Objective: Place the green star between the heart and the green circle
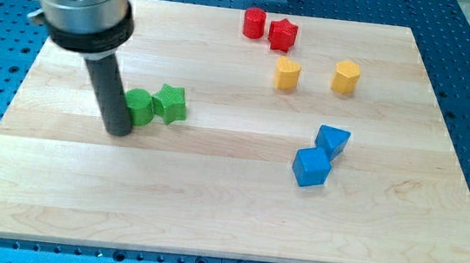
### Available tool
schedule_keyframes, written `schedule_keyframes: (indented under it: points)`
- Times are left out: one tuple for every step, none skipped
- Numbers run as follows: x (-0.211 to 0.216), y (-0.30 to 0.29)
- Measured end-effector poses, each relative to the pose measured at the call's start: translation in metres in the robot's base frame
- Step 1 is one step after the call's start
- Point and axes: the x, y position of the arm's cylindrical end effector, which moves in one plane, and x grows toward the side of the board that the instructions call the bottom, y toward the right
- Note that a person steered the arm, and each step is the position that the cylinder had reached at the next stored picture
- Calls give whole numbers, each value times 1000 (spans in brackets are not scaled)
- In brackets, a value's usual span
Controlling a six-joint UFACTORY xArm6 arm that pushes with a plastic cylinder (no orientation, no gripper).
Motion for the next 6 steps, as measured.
schedule_keyframes:
  points:
    - [-8,18]
    - [-14,59]
    - [-50,70]
    - [-51,78]
    - [-76,94]
    - [-86,87]
